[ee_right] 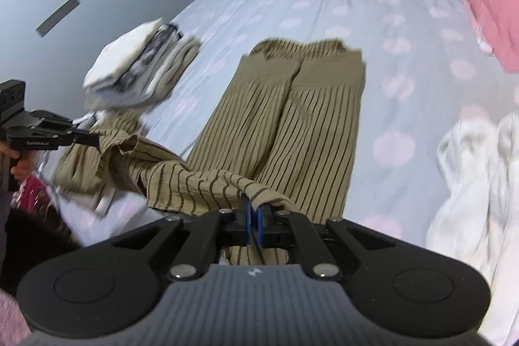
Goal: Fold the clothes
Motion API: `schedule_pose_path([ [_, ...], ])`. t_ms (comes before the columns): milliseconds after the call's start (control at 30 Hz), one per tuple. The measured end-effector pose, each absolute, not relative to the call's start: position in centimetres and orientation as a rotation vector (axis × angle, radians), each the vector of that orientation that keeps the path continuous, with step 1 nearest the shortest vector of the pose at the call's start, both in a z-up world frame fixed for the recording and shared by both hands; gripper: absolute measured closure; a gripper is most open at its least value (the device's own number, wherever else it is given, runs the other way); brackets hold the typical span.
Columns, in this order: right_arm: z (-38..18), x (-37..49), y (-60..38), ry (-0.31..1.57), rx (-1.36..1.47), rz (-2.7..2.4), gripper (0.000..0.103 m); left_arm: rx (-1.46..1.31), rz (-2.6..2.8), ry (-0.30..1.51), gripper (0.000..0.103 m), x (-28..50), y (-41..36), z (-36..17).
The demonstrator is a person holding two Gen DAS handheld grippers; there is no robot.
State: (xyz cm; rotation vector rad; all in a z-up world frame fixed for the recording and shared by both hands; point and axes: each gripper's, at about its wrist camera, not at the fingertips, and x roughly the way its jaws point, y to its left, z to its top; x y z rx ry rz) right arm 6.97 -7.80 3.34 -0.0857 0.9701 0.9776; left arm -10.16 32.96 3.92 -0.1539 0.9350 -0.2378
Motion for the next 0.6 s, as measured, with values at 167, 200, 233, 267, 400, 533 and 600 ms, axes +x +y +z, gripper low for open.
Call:
schedule_pose_path([
  [167,1.7,11.7,-4.0,0.933,-0.098,0.916,0.099,-0.154,-0.16,0.942,0.103,-4.2,34.8,2.1],
  [200,1.1,12.6,-3.1,0.93,-0.1,0.905,0.099,-0.159,-0.145,0.945,0.103,-3.1,35.3,1.6],
  [233,0.5,13.6,-2.3,0.928,-0.099,0.896,0.099,-0.164,-0.131,0.947,0.103,-2.1,35.9,1.1],
  [267,-0.2,14.4,-1.4,0.929,-0.102,0.887,0.099,-0.17,-0.116,0.948,0.103,-1.1,36.5,0.7],
  [400,-3.2,17.9,1.9,0.945,-0.125,0.846,0.099,-0.197,-0.079,0.968,0.103,3.0,38.3,-2.3],
  [533,-6.3,21.1,4.3,0.975,-0.119,0.812,0.099,-0.219,-0.047,0.991,0.103,6.4,39.7,-5.7],
  [600,-7.9,22.4,4.9,0.994,-0.11,0.799,0.099,-0.248,-0.03,1.004,0.103,7.7,40.3,-7.3],
])
